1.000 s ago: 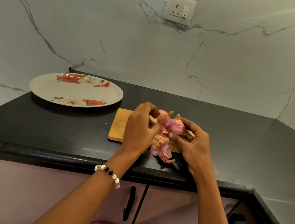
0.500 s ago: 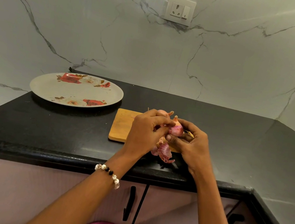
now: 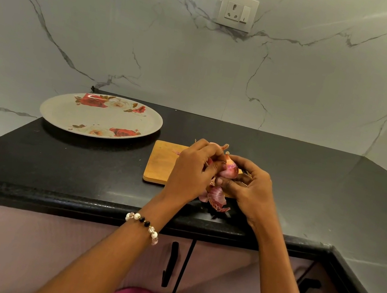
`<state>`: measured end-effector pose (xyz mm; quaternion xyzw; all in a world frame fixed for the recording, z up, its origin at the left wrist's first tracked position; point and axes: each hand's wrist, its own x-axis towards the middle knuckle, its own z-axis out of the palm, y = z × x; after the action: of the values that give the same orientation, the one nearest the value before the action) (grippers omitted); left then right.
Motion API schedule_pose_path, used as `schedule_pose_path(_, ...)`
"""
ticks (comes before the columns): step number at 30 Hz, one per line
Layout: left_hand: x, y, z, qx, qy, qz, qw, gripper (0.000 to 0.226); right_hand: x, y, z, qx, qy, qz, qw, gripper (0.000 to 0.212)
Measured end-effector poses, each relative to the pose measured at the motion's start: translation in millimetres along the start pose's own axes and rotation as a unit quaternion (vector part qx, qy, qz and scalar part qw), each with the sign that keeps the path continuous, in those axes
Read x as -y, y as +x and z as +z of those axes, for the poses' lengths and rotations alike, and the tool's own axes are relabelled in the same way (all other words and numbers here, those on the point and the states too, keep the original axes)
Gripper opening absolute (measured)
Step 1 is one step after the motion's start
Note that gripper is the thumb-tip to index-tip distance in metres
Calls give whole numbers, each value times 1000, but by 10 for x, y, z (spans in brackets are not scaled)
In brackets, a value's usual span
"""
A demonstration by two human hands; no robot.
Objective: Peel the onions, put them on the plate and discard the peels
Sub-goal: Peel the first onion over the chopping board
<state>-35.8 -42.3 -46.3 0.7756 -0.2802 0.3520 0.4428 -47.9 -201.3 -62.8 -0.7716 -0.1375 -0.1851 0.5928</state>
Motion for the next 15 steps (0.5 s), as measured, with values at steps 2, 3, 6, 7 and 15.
schedule_pose_path(2, 16, -1, 15, 8, 18, 1, 1000, 7, 0, 1, 0, 4, -4, -2, 1000, 57)
schedule_pose_path(3, 20, -4, 23, 12, 27, 3, 1000, 8, 2, 1, -1, 3, -6, -3, 1000, 58)
schedule_pose_path(6, 22, -14, 39, 24, 44, 11, 999, 9, 23, -5, -3, 3, -9, -5, 1000, 58)
schedule_pose_path(7, 20, -20, 42, 32, 51, 14, 998, 11, 32, -9, 0, 3, -8, -5, 1000, 58)
schedule_pose_path(15, -11, -18, 41, 72, 91, 12, 993, 20, 71, -22, 10, 0, 9, -8, 1000, 60)
